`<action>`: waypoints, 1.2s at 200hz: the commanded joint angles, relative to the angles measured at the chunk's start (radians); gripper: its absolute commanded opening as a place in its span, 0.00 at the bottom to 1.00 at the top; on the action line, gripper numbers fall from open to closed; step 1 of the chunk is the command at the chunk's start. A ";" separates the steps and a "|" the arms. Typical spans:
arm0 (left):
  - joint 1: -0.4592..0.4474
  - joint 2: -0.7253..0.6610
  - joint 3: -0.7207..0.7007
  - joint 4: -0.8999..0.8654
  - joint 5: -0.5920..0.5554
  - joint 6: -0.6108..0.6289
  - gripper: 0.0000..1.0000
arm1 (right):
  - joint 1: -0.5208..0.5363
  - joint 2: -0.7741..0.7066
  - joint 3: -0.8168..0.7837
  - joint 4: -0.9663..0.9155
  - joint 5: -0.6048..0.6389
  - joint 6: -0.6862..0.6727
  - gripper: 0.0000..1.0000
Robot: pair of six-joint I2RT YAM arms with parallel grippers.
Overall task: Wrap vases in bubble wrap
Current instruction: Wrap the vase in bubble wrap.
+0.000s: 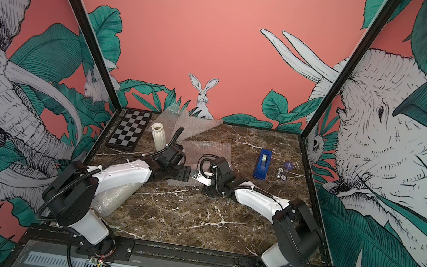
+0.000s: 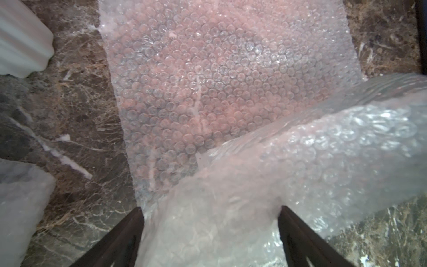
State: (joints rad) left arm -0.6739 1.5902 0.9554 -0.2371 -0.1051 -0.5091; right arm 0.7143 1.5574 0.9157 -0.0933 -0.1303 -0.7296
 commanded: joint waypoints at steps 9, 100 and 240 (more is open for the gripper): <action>0.013 0.011 0.026 -0.035 -0.010 0.010 0.91 | -0.022 0.036 0.043 -0.018 -0.034 -0.078 0.86; 0.036 0.063 0.099 -0.051 -0.007 0.038 0.91 | -0.081 0.164 0.163 -0.125 -0.058 -0.135 0.87; 0.095 0.222 0.259 -0.088 -0.038 0.075 0.91 | -0.154 0.427 0.485 -0.515 -0.104 -0.224 0.88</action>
State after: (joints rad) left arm -0.5903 1.7878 1.1873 -0.2676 -0.1230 -0.4488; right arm 0.5667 1.9366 1.3903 -0.4259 -0.2222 -0.9260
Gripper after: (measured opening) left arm 0.908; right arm 0.877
